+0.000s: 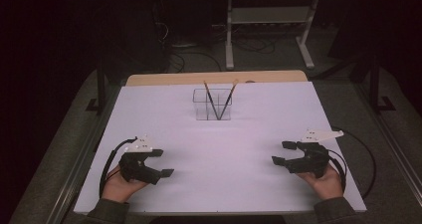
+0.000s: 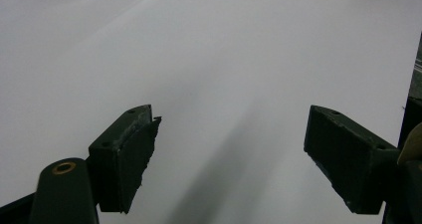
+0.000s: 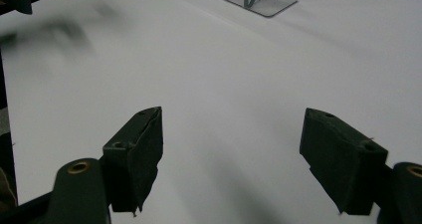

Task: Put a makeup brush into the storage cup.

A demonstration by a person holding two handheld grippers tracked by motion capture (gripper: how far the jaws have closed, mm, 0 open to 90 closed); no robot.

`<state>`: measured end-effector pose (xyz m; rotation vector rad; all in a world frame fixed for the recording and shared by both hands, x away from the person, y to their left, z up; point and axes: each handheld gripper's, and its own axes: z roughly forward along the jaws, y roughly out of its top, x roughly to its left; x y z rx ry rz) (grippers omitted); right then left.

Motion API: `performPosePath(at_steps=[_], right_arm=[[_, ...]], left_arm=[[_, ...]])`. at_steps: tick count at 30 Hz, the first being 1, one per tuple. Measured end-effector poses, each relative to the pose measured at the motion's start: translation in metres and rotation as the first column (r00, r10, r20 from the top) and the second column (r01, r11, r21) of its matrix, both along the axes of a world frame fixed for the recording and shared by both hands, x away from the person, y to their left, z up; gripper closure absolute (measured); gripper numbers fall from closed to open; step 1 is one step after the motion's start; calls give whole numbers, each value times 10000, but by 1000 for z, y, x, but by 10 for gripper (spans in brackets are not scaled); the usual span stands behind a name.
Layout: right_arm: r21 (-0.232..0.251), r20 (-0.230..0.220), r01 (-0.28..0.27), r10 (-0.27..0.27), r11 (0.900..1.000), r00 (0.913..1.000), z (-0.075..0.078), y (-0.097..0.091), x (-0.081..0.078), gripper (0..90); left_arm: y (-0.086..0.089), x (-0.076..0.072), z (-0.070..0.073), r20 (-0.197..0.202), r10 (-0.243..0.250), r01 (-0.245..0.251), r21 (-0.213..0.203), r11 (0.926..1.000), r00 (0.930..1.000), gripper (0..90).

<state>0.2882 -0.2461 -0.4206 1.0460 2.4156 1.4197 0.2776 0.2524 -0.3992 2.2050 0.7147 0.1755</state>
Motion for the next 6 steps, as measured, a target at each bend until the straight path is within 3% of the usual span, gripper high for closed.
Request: performPosePath(at_steps=[6], right_arm=[[-58,43,7,-7,10000,10000,0,1,0,240]], left_arm=[[0,2,-1,-25,-61,61,143,9999,10000,194]])
